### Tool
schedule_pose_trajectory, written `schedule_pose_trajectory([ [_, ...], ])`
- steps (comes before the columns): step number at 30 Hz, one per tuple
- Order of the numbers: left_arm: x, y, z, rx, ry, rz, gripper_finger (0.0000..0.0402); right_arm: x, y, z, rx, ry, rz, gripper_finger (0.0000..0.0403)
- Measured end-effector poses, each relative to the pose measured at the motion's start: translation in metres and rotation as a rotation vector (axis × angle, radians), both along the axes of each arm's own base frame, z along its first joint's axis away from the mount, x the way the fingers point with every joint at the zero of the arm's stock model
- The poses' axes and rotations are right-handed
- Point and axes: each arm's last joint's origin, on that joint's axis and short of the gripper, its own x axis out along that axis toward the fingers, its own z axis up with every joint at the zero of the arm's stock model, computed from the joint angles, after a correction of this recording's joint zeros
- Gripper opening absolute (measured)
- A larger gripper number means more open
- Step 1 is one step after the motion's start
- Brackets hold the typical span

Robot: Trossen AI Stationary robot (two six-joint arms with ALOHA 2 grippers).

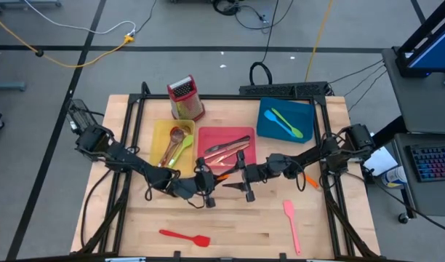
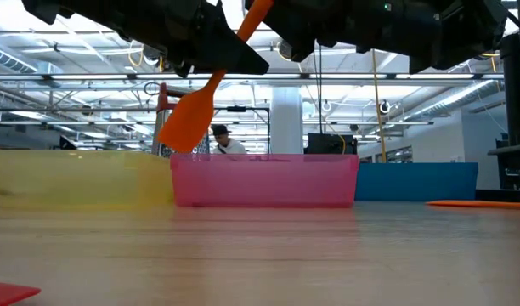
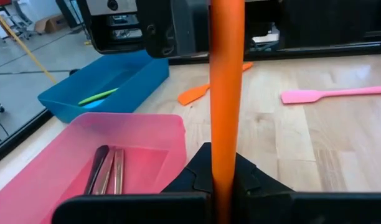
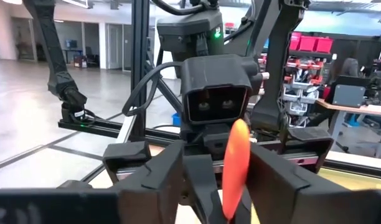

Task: Pick & Place Kitchen Items
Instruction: Put the bottom orange spatula into the blue bin

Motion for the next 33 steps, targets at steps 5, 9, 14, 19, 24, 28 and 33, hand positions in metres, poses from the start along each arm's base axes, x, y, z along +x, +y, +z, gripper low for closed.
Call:
schedule_pose_trajectory([
  [5,0.0,0.0,0.0,-0.004,0.001,-0.004,0.0007,0.0,0.0,0.0,0.0,0.001,-0.007,0.0085],
  [9,0.0,-0.001,0.0,-0.011,-0.001,-0.006,0.0005,0.0,-0.001,0.0,-0.003,0.001,-0.014,0.0026],
  [14,0.0,-0.001,-0.001,-0.048,-0.007,0.006,0.0012,0.0,-0.001,-0.001,0.01,0.014,-0.013,0.0027],
  [19,-0.001,-0.001,-0.005,-0.095,0.034,-0.028,0.0014,0.0,0.004,-0.007,0.024,0.086,-0.001,0.0028],
  [24,-0.003,-0.001,-0.009,-0.134,0.066,-0.034,0.0016,0.0,0.007,-0.011,0.004,0.125,-0.059,0.0028],
  [28,-0.003,-0.001,-0.01,-0.13,0.08,-0.032,0.0026,-0.001,0.009,-0.012,0.01,0.144,-0.064,0.0028],
  [33,-0.003,-0.001,-0.01,-0.133,0.081,-0.027,0.0075,-0.001,0.009,-0.016,-0.006,0.178,-0.066,0.0028],
])
